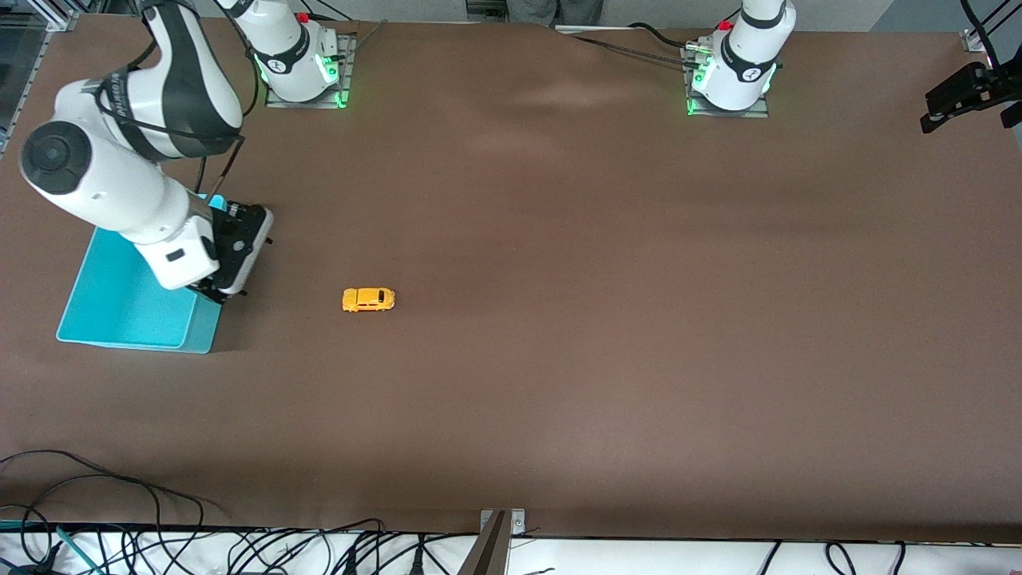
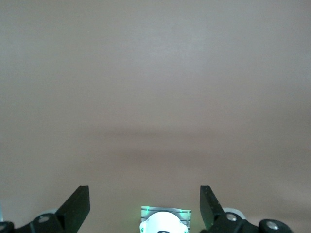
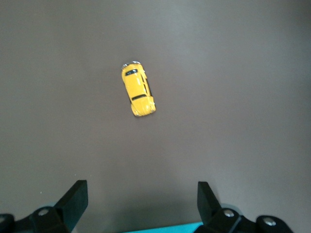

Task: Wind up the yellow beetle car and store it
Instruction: 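Raise the left gripper away while the right gripper reaches the car, then lower the right gripper onto the yellow car and close it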

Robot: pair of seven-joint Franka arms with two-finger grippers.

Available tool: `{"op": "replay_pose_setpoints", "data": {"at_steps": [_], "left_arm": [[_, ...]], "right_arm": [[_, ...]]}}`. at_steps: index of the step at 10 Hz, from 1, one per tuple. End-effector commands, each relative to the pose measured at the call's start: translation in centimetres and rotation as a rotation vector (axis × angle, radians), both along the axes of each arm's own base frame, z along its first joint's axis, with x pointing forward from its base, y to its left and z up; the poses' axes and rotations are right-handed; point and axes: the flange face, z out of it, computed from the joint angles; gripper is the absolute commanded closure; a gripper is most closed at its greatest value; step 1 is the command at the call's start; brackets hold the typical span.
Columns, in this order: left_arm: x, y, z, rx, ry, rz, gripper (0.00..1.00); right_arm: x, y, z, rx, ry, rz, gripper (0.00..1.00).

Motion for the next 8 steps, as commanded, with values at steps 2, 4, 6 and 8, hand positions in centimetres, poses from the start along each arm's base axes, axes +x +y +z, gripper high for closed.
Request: {"op": "replay_pose_setpoints", "data": {"at_steps": [2,4,6,8], "left_arm": [[0.5,0.0,0.5,-0.088,0.003,-0.027,0.0],[1.7,-0.3,-1.0,-0.122,0.017,-0.029,0.0],[1.8,-1.3,-1.6,-0.116,0.001,-0.035,0.0],[2.7,-1.2,-2.7,-0.112,-0.045,-0.04,0.0]], "right_arm": [[-1.2,4.0,-3.1,0.028,0.039,0.176,0.0],[-2.7,6.3,-5.9,0.046,0.022,0.251,0.0],[-3.7,7.4,-9.5,0.068,-0.013,0.322,0.0],[-3.3,7.1,-13.6,0.103,-0.049,0.384,0.0]]}}
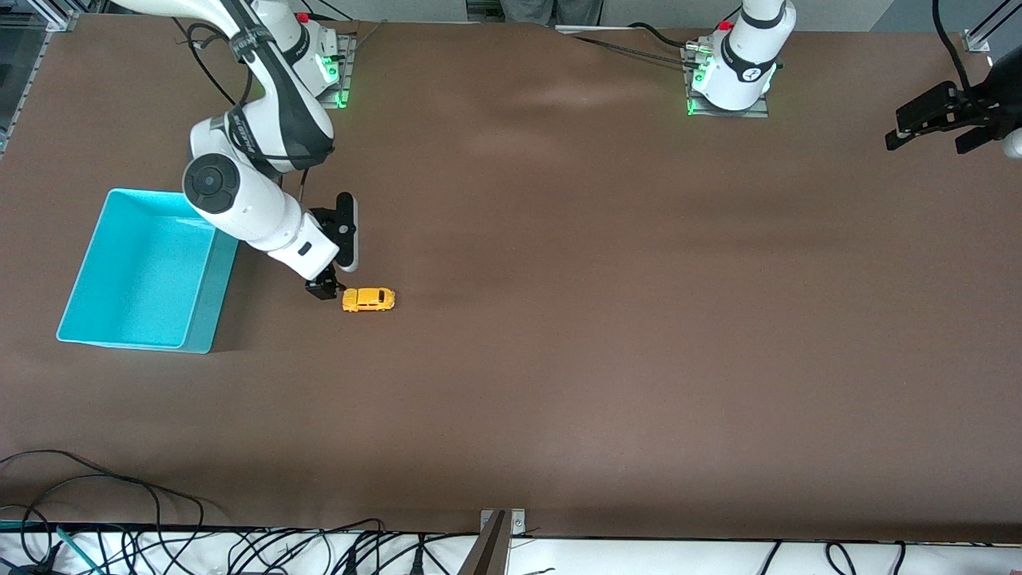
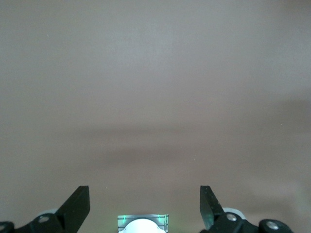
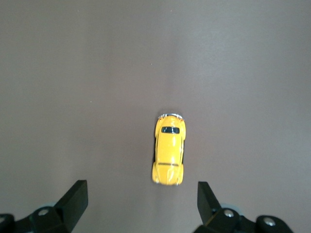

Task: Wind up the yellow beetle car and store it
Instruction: 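Lower the right gripper onto the yellow car and close it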

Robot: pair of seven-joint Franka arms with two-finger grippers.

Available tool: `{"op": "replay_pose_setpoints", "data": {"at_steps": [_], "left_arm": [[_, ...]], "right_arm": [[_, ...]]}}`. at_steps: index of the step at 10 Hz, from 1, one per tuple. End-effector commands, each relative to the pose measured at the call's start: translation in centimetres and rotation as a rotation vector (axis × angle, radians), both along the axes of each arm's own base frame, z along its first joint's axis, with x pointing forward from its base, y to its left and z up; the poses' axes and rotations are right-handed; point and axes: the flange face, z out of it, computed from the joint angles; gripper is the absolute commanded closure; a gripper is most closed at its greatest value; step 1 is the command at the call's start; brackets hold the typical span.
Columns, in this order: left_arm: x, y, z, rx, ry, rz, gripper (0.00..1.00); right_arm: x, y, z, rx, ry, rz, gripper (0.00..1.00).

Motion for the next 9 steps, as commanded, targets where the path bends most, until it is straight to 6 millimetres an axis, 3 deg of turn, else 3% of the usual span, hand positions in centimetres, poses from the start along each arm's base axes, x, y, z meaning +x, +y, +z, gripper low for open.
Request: {"op": "replay_pose_setpoints", "data": {"at_steps": [1,5,6,7,9], "left_arm": [[0.8,0.3,-0.7,0.005,-0.054,-0.028,0.0],[0.1,0.9,-1.4,0.045,-0.065,-0.138,0.0],[-0.1,0.8,-1.5,0.076,-0.053,-0.146,0.0],[0.1,-0.7,-1.5,0.082,-0.052,-0.173,0.0],[0.3,-0.6,-1.6,0.089,-0.05,-0.173,0.0]], "right_arm": [[0.4,-0.4,-4.3,0.035,-0.012,0.048,0.0],[1.2,-1.5,-8.3,0.058,-0.014,0.044,0.0],[1.3,-1.6,-8.6,0.063,-0.011,0.021,0.0],[1.5,-1.9,-8.5,0.066,-0.017,-0.007,0.0],[2.1,-1.8,-8.9,0.085,-0.064,-0.046,0.0]]}}
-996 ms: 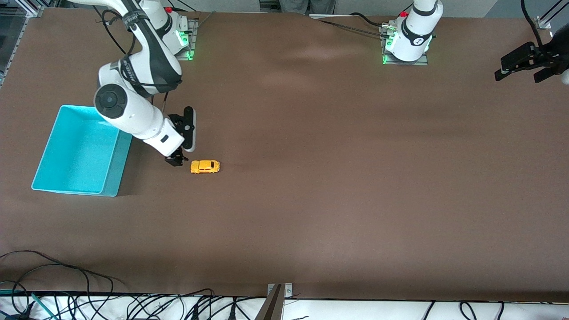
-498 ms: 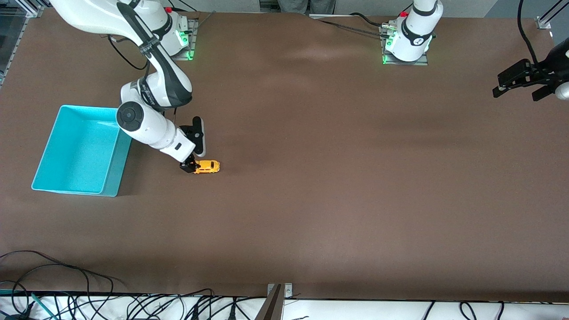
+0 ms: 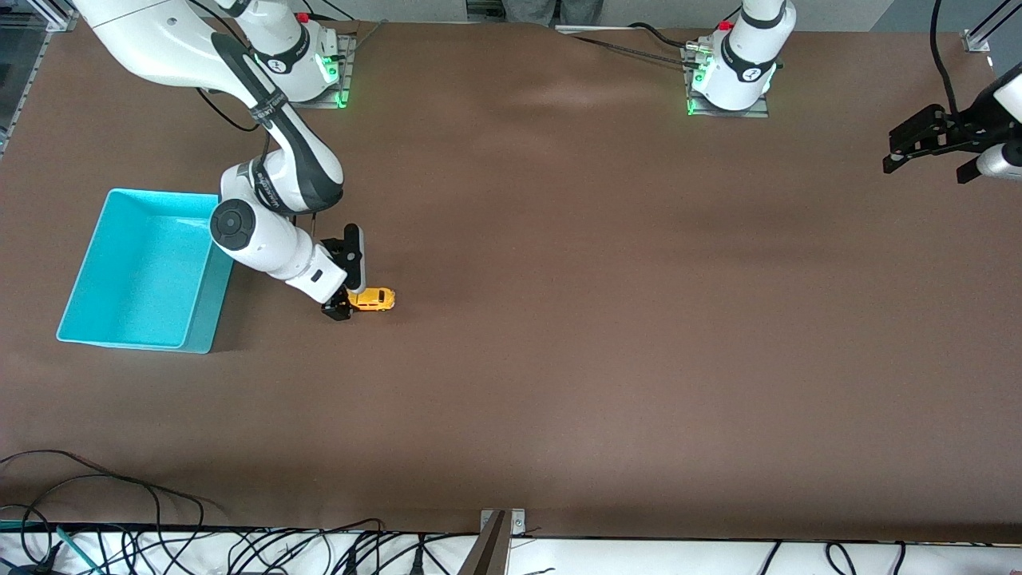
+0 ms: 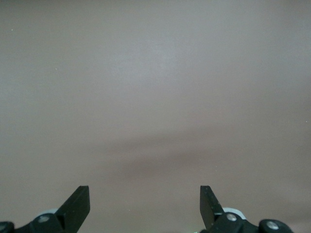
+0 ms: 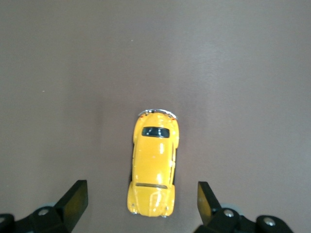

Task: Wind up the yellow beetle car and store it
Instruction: 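Lower the right gripper onto the yellow car and close it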

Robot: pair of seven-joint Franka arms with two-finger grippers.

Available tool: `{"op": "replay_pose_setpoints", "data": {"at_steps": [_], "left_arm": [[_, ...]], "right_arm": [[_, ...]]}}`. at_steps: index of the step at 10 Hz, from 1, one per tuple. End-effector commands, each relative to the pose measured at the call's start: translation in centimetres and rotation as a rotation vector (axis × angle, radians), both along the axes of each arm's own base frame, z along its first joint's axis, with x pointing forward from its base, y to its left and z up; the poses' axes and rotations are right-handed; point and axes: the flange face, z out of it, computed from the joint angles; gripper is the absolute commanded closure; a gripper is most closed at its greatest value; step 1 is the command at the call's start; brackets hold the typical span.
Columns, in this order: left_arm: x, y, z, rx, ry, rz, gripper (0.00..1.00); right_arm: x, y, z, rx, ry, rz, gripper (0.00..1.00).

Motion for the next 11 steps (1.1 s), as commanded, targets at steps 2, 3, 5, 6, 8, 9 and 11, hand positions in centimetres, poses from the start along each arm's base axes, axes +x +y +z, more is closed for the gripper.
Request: {"op": "replay_pose_setpoints", "data": {"at_steps": [2,3,5,6,8,9,11], "left_arm": [[-0.5,0.0,0.1,0.027,0.003,-0.026,0.0],[-0.5,0.0,0.2,0.027,0.001,-0.026,0.0],[-0.5,0.0,0.2,0.027,0.0,-0.024,0.0],[-0.4,0.0,0.4,0.027,-0.005,-0.024,0.0],[-0.4,-0.2,0.6,0.027,-0.01,-0.029,0.0],[-0.4,-0.3,0.6,0.027,-0.01,-0.03,0.0],[-0.4,-0.3,0.6,0.027,-0.01,-0.032,0.0]], "right_arm": [[0.9,-0.2,-1.4,0.023,-0.031,-0.052,0.0],[0.8,-0.1,-2.1,0.026,-0.029,-0.053,0.0],[0.4,0.1,-3.0,0.03,-0.024,-0.05,0.0],[0.4,0.2,-3.4,0.036,-0.031,-0.055,0.0],[0.2,0.4,-4.1,0.042,-0.039,-0.052,0.32],[0.2,0.6,-4.1,0.04,-0.044,-0.024,0.94],[0.2,0.8,-3.9,0.042,-0.047,-0.023,1.0]]}}
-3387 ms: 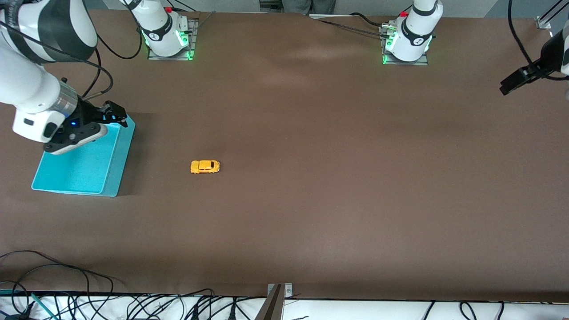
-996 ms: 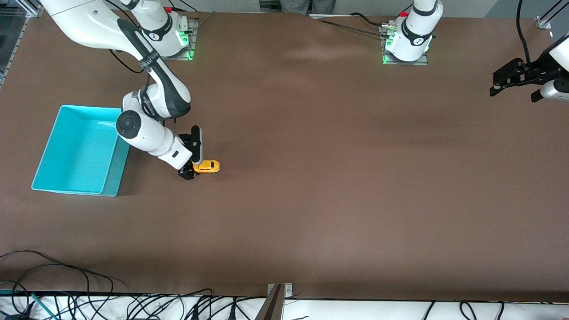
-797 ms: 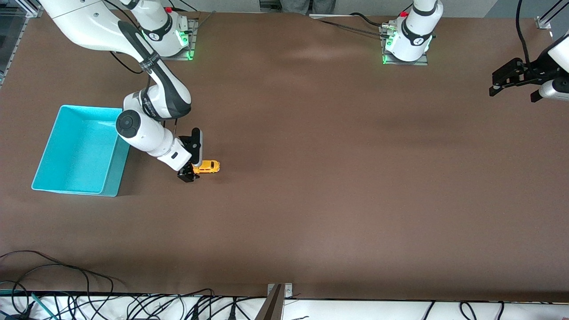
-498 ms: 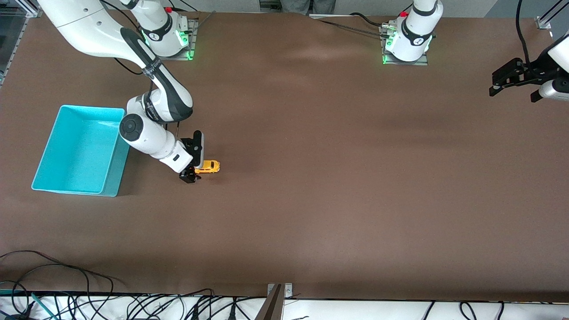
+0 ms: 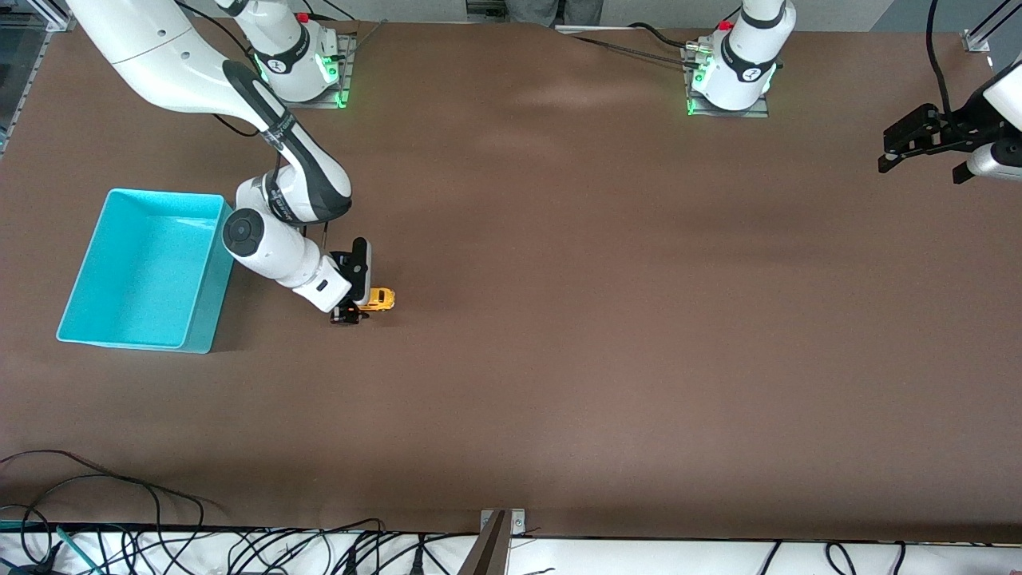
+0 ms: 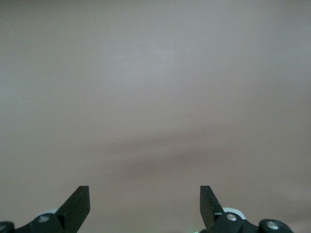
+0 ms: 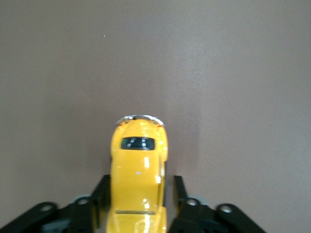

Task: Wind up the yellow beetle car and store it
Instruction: 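Lower the right gripper onto the yellow car and close it, then lift the car with the right gripper and carry it over the box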

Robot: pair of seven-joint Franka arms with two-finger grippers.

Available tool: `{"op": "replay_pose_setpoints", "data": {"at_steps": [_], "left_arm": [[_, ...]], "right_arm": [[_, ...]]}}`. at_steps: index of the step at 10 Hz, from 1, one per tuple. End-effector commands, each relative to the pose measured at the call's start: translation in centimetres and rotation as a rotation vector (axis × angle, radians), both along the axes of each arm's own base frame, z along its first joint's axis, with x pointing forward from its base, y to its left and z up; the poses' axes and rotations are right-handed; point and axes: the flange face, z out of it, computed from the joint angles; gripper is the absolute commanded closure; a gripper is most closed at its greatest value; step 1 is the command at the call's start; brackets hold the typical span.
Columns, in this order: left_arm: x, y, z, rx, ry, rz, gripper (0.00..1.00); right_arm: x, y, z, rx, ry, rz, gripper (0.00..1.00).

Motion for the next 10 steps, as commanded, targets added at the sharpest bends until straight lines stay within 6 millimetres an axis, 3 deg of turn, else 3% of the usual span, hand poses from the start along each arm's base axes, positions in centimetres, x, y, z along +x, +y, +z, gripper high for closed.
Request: {"op": "replay_pose_setpoints", "data": {"at_steps": [1,3,4,6,7,8,10], "left_arm": [[-0.4,-0.1,0.6,0.025,-0.009,-0.024,0.0],[-0.4,-0.1,0.6,0.025,-0.009,-0.022,0.0],[-0.4,-0.1,0.6,0.025,-0.009,-0.024,0.0],[-0.4,-0.1,0.6,0.025,-0.009,-0.024,0.0],[-0.4,-0.2,0.6,0.025,-0.009,-0.024,0.0],[-0.4,-0.2,0.6,0.025,-0.009,-0.025,0.0],[-0.4,-0.1,0.6,0.025,-0.009,-0.024,0.0]], "right_arm": [[0.3,0.4,0.7,0.001,-0.026,0.012,1.0],[0.8,-0.1,4.8,-0.031,-0.028,0.03,1.0],[1.0,-1.5,7.7,-0.069,0.007,0.023,1.0],[1.0,-7.2,11.7,-0.153,0.072,0.013,1.0],[1.1,-11.4,12.9,-0.18,0.087,0.001,1.0],[1.3,-16.4,15.4,-0.204,0.066,-0.053,1.0],[1.3,-27.0,16.9,-0.24,0.047,-0.18,1.0]]}}
